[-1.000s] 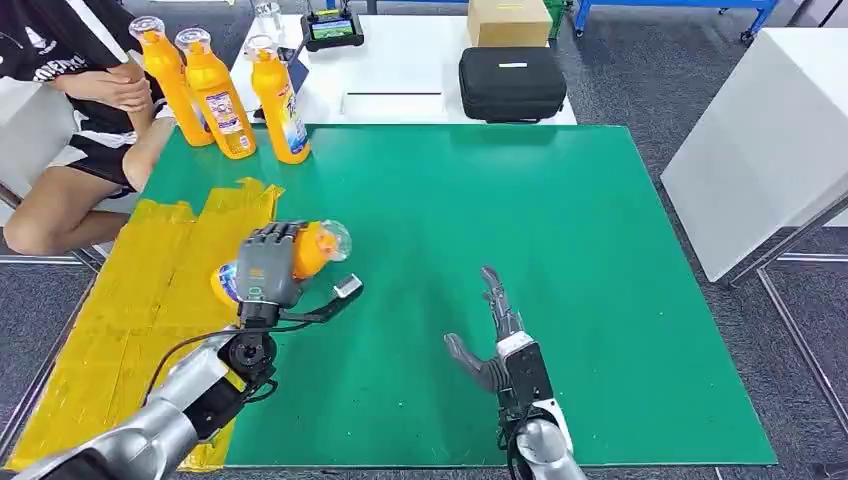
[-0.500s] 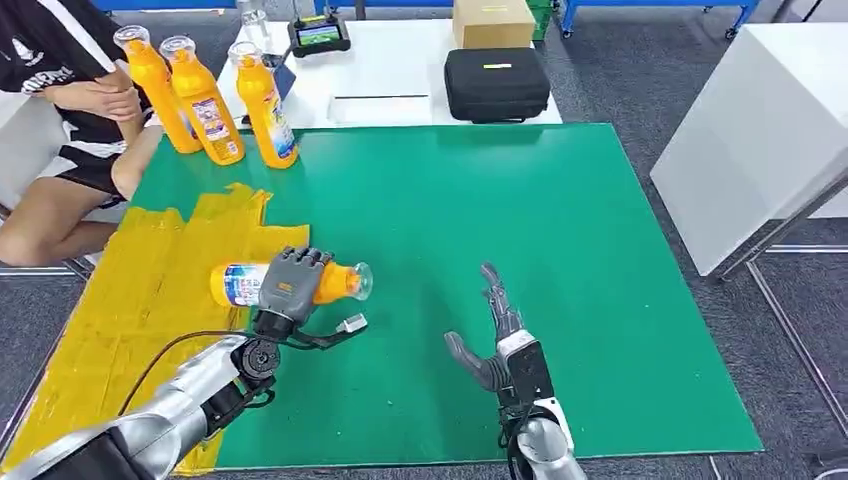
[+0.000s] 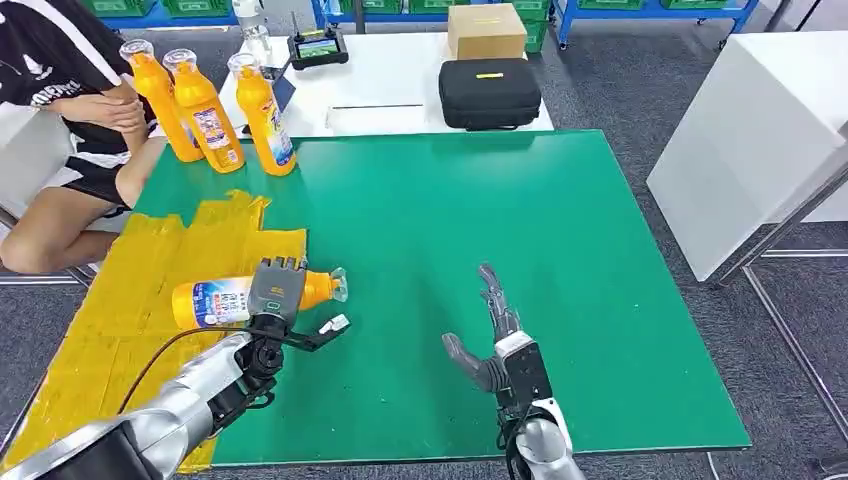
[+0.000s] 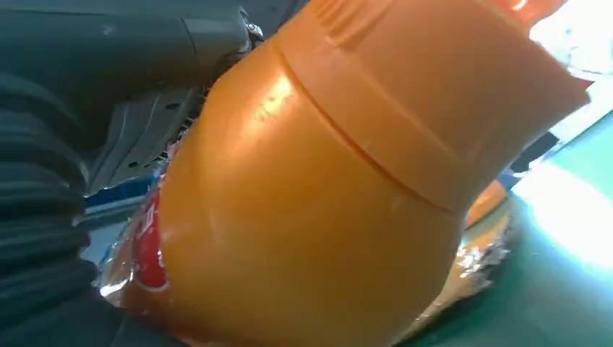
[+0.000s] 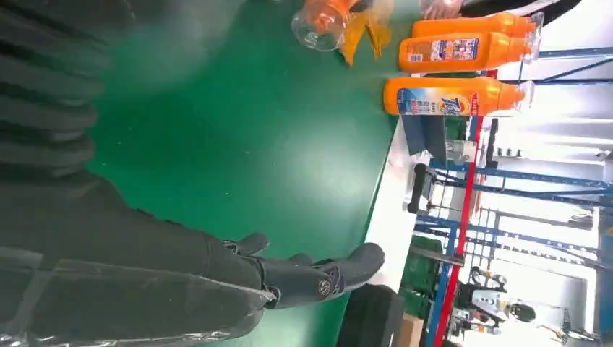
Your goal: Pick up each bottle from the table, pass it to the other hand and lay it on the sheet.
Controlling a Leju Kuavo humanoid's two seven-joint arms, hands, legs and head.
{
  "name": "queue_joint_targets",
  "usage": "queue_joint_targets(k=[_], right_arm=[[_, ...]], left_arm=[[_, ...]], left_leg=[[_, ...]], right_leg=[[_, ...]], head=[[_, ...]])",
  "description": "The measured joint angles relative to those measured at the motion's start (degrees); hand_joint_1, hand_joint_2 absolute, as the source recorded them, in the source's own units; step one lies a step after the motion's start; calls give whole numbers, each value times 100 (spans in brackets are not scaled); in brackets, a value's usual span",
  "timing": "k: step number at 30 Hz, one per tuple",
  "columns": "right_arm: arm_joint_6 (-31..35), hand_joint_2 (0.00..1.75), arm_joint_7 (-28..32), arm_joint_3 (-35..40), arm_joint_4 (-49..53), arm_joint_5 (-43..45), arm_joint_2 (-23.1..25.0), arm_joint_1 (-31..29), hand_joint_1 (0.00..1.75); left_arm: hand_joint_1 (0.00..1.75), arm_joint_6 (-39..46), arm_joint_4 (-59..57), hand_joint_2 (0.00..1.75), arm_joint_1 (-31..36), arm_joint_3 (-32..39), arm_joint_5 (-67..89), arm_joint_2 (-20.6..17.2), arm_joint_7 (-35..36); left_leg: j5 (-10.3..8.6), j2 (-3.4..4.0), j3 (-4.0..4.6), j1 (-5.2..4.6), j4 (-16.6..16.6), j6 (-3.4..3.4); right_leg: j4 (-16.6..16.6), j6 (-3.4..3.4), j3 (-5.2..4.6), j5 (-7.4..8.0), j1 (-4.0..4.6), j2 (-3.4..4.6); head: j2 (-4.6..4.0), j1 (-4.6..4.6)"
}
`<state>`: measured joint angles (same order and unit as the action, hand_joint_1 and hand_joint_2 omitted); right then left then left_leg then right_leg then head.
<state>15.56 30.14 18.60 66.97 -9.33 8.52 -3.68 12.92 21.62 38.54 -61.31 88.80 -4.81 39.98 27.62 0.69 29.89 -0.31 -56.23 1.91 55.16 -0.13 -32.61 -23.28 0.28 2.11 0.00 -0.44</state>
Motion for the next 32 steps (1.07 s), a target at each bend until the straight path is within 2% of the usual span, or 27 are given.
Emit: queue_joint_targets(k=[7,8,9,10,16,18,20,22,30,32], right_arm=[[18,175,-140,-31,179,-105,59,63,0],[18,175,-153,-35,199,-114,70,63,0],[11,175,-175,-37,216,-118,83,64,0],[-2,175,-188,-39,234,-122,85,66,0],[-83,175,-199,-81,289,-216,118,105,0],[-83,175,-199,-122,291,-225,131,124,0],[-124,175,-199,-146,293,-251,138,134,0],[-166,175,-203,-153,293,-267,138,136,0],[-160,175,-282,-162,293,-319,140,189,0],[-116,175,-315,-162,293,-328,138,214,0]], left_arm=[[175,-170,-48,175,75,-52,7,0,0],[161,-170,-48,175,73,-52,7,0,0],[47,-170,-48,175,77,-50,7,0,0],[0,-170,-48,175,74,-50,7,0,0],[0,42,-81,175,46,-33,15,0,11],[0,99,-87,175,37,-24,15,0,13],[0,122,-87,175,18,37,15,0,4],[0,175,-87,175,-17,153,15,0,-39],[0,343,-90,175,-157,625,9,4,-142],[0,639,-90,175,-239,778,-69,11,-241]], left_leg=[[23,-20,-35,2,9,7],[23,-21,-33,2,12,7],[23,-22,-32,3,14,8],[22,-24,-28,4,17,8],[12,-33,-30,4,32,14],[-2,-58,-31,4,35,21],[-109,-72,-35,4,54,12],[-102,-75,-36,4,60,-23],[-92,-74,-41,0,59,-18],[-85,-67,-44,0,58,-22]], right_leg=[[0,-12,25,17,12,-9],[0,-15,20,18,13,-10],[0,-20,19,20,15,-12],[0,-23,13,22,18,-15],[0,-44,13,24,21,-22],[2,-44,16,22,22,-27],[3,-49,18,21,26,-33],[3,-51,19,19,26,-34],[3,-45,23,8,21,-34],[3,-46,20,5,21,-30]], head=[[0,-2],[0,-2],[0,-2],[0,0],[0,-2],[0,-4],[0,-2],[0,-2],[0,0],[0,0]])
